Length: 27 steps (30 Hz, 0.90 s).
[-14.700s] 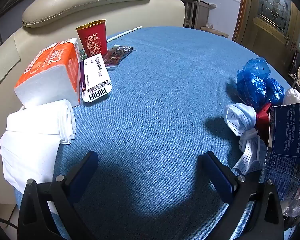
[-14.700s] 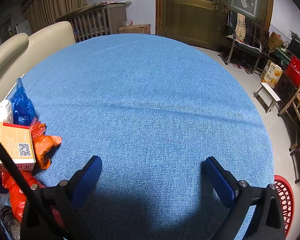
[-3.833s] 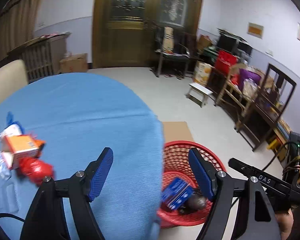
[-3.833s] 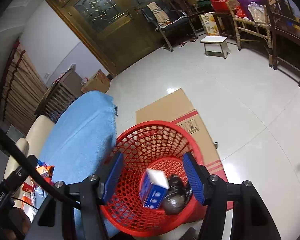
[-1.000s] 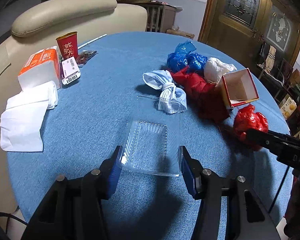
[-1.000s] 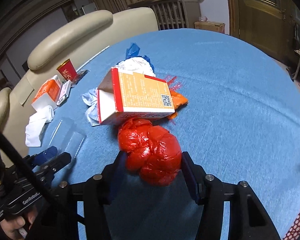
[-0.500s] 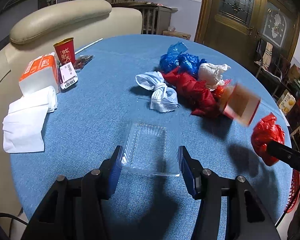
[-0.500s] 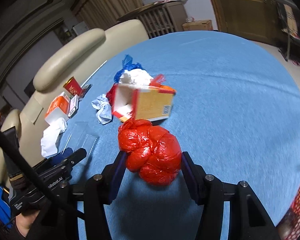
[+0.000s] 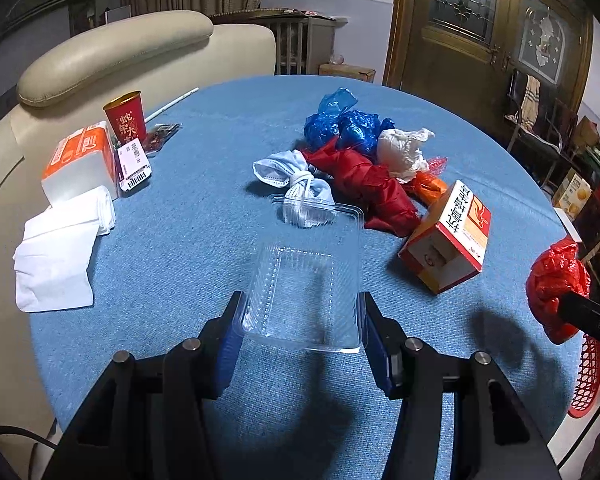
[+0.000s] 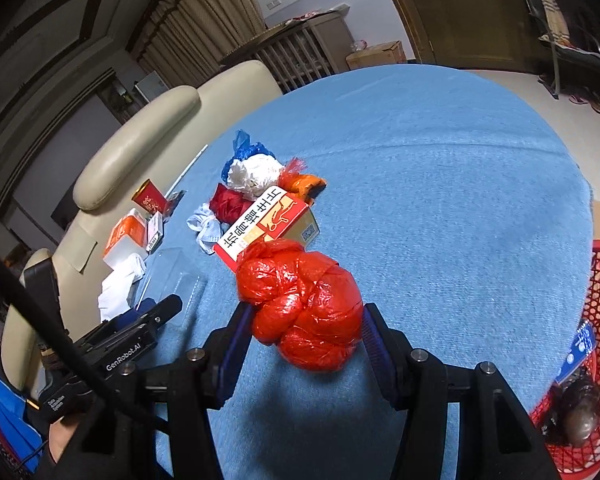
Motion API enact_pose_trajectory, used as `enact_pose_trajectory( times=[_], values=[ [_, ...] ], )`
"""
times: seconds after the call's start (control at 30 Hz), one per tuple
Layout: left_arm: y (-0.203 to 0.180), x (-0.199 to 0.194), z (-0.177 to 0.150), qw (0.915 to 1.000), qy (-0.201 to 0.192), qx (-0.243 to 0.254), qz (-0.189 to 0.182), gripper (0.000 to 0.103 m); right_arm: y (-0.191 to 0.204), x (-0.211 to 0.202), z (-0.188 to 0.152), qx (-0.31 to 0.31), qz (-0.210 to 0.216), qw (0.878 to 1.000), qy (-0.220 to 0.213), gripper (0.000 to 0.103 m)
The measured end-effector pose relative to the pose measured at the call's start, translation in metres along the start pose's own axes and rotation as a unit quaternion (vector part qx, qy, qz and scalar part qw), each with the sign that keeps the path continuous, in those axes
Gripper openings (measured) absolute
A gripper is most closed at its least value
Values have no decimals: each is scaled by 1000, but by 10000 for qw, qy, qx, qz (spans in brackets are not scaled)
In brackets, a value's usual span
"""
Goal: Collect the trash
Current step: 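Carry the red bag to the wastebasket and release it with the right tool while the left holds the tray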
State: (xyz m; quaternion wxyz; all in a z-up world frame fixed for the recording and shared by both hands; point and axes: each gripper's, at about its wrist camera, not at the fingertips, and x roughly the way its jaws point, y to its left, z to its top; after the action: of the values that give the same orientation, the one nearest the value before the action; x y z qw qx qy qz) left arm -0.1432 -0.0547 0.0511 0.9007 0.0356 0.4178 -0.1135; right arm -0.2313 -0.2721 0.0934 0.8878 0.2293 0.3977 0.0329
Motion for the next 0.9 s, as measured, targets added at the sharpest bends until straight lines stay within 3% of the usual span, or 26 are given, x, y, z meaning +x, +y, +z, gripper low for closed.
enact_pose_trajectory(
  times=[0.33, 0.9],
  values=[
    [-15, -8, -1, 9997, -73, 211, -16, 56, -15, -16, -11, 271, -18, 9995, -135, 58],
    [-47, -23, -1, 9977, -205, 524, -367, 56, -51, -51, -22, 741, -352, 9952, -539, 58]
  ],
)
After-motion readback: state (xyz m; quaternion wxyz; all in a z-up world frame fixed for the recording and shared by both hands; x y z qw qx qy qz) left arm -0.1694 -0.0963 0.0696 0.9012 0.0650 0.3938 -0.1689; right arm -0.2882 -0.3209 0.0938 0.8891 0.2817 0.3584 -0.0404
